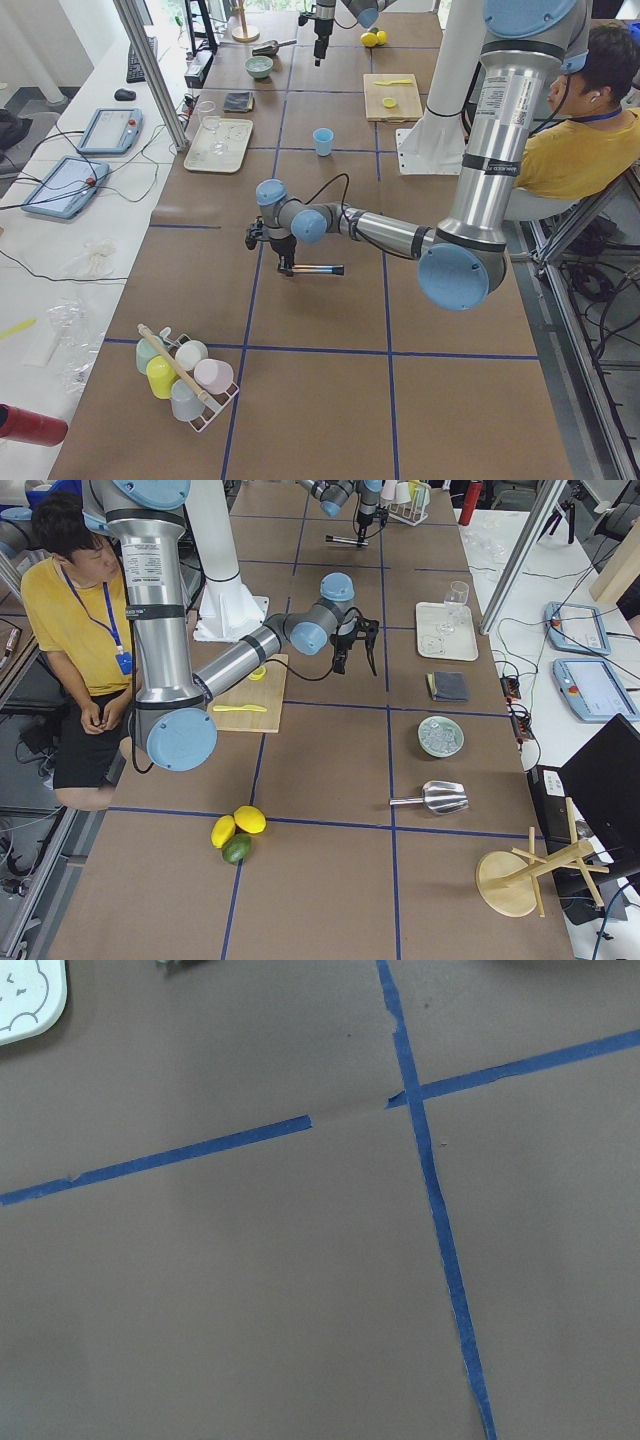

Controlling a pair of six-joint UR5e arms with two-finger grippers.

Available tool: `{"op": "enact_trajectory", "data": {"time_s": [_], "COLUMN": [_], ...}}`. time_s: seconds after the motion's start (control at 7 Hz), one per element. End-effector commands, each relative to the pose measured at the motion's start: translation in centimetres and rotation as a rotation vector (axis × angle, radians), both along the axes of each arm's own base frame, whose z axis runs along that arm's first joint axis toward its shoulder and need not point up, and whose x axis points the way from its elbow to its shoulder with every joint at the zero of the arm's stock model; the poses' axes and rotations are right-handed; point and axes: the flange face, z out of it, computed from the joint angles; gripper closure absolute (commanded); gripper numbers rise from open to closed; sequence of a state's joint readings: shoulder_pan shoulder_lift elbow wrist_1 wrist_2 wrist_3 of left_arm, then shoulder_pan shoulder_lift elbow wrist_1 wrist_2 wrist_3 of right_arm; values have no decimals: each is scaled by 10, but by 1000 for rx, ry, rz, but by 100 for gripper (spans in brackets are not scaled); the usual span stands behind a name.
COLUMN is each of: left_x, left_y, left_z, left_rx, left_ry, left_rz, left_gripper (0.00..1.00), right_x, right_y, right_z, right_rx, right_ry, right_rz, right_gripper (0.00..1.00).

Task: Squeeze lemon into cup
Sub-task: 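Lower the muddler onto the table and open the left gripper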

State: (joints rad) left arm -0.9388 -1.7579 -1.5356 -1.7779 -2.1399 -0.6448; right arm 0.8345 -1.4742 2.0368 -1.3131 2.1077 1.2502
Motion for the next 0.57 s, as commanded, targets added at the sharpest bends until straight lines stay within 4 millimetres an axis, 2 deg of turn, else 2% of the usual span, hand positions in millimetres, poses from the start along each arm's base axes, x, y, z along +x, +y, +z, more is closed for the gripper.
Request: {"op": "enact_trajectory", "data": {"time_s": [0.0,0.14,0.29,0.43], "left_x": [0,0,0,2], "left_y": [0,0,0,-1], "left_z": [0,-1,-4,-19], "left_rx": [-2,-2,1,-7], "left_ry": [0,1,6,56], "left_rz": [-3,-6,-6,8], "left_gripper": [46,34,27,22], "right_x": [0,0,2,4], "right_y": [0,0,1,4], "right_z": [-2,-2,-5,-11], "right_rx": [3,3,8,17], "right_ry": [-2,-2,-7,-16], "right_rz": [0,0,2,2], "right_gripper": [0,0,0,0]}}
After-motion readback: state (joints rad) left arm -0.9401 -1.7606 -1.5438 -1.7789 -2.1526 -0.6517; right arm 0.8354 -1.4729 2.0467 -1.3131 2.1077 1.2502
